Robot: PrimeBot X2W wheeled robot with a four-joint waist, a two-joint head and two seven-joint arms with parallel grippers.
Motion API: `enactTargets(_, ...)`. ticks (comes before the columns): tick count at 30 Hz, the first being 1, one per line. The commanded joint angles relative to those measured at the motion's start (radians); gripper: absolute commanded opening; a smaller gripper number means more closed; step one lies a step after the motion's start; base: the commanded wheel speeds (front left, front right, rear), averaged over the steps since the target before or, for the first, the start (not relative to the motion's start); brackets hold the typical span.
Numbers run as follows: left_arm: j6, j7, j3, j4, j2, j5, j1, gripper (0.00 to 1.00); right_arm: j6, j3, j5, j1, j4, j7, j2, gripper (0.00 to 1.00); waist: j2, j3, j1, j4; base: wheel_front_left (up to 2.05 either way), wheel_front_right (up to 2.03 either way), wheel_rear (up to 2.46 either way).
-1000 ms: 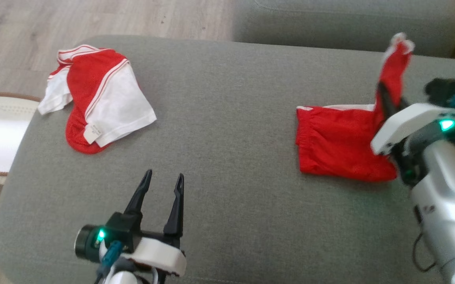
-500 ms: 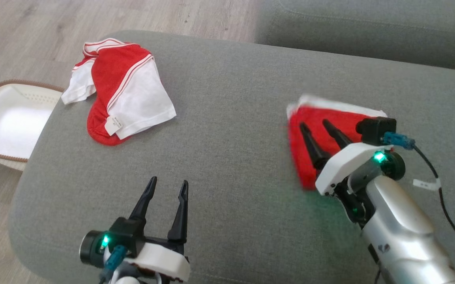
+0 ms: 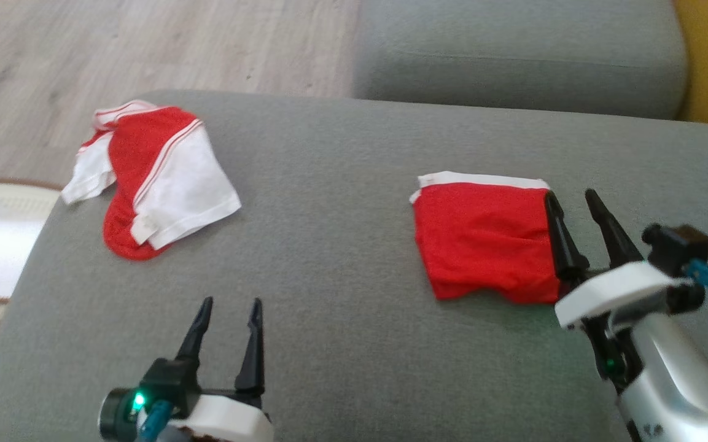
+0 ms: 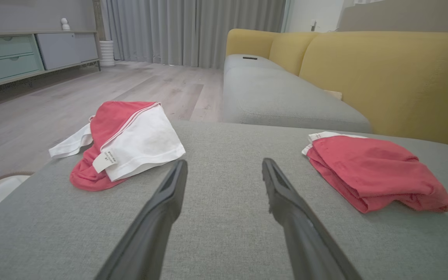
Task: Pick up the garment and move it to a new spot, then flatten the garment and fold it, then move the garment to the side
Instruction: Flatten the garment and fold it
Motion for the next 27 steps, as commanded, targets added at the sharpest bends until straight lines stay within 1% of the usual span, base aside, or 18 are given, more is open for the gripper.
enactTargets(1, 0.005, -0.009, 0.044, -0.037, -0.004, -0.011, -0.023, 1.0, 0.007, 0.003, -0.019, -0.002, -0.044, -0.016, -0.009, 1.0, -0.0001, -0.017, 0.0, -0.03, 0.0, 0.0, 0.0)
enactTargets(4, 0.005, -0.009, 0.065, -0.044, -0.004, -0.01, -0.012, 1.0, 0.007, -0.03, -0.04, 0.047, -0.081, -0.035, -0.001, 1.0, -0.0001, -0.025, 0.0, -0.053, 0.0, 0.0, 0.0)
enactTargets(10, 0.013, -0.009, 0.102, -0.073, -0.004, -0.007, 0.024, 1.0, 0.007, -0.062, -0.103, 0.158, -0.177, -0.06, 0.021, 1.0, -0.0001, -0.046, 0.0, -0.093, 0.0, 0.0, 0.0)
enactTargets(14, 0.015, -0.009, 0.122, -0.088, -0.004, -0.003, 0.051, 1.0, 0.007, -0.094, -0.175, 0.236, -0.227, -0.063, 0.052, 1.0, -0.0001, -0.055, 0.0, -0.105, 0.0, 0.0, 0.0)
enactTargets(16, 0.013, -0.009, 0.129, -0.098, -0.004, 0.006, 0.061, 1.0, 0.007, -0.12, -0.207, 0.279, -0.256, -0.063, 0.078, 1.0, -0.0001, -0.062, 0.0, -0.107, 0.0, 0.0, 0.0)
enactTargets(19, 0.015, -0.009, 0.137, -0.115, -0.004, 0.009, 0.085, 1.0, 0.007, -0.135, -0.268, 0.344, -0.279, -0.063, 0.105, 1.0, -0.0001, -0.074, 0.0, -0.109, 0.0, 0.0, 0.0)
enactTargets(27, 0.02, -0.009, 0.136, -0.115, -0.004, 0.032, 0.12, 1.0, 0.007, -0.153, -0.325, 0.429, -0.289, -0.063, 0.152, 1.0, -0.0001, -0.094, 0.0, -0.115, 0.0, 0.0, 0.0)
